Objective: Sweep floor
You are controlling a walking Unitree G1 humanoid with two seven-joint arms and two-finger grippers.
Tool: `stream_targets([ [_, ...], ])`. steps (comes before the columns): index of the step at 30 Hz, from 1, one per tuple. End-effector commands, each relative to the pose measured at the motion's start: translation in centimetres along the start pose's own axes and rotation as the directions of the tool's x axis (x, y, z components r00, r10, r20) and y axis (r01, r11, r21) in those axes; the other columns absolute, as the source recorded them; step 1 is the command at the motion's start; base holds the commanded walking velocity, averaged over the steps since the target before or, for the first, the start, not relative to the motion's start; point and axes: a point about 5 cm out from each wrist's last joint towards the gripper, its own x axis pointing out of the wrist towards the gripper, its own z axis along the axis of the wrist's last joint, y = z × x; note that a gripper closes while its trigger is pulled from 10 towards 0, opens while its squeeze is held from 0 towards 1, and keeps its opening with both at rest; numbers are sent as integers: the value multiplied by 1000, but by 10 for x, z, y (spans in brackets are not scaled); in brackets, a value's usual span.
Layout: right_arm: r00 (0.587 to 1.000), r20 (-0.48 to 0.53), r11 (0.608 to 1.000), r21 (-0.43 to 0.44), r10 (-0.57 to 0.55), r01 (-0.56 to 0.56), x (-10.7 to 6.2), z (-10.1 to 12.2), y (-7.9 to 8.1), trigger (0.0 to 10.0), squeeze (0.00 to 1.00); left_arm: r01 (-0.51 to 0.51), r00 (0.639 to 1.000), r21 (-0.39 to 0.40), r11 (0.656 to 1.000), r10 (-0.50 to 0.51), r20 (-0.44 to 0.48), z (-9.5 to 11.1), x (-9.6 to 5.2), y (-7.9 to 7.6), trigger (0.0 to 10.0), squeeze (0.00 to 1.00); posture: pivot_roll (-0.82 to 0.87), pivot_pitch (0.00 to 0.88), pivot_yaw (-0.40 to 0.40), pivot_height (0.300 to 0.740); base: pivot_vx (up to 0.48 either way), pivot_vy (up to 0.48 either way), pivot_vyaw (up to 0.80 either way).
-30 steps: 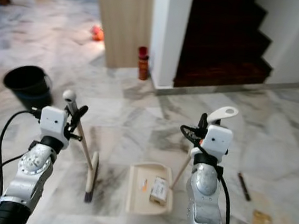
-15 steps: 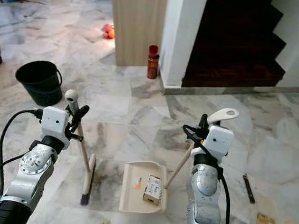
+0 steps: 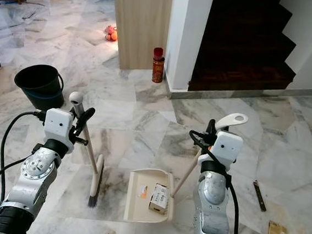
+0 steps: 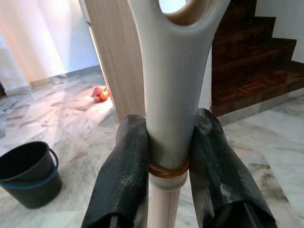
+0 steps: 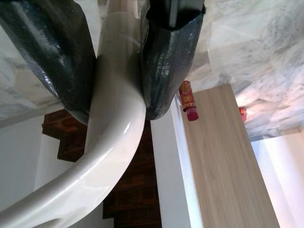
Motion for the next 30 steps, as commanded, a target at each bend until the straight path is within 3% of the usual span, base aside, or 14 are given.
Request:
stream_targets([
  [1, 999, 49, 1000, 15, 0, 0, 3, 12, 1, 10000, 0, -3, 1000, -2, 1000, 3, 18, 4, 3, 2, 10000, 0, -88, 61, 42, 740, 0, 0, 0],
  [30, 999, 38, 1000, 18, 8, -9, 4, 10, 3, 10000, 0, -3, 1000, -14, 1000, 3, 13, 3, 4, 2, 10000, 0, -87, 63, 42, 740, 0, 0, 0],
])
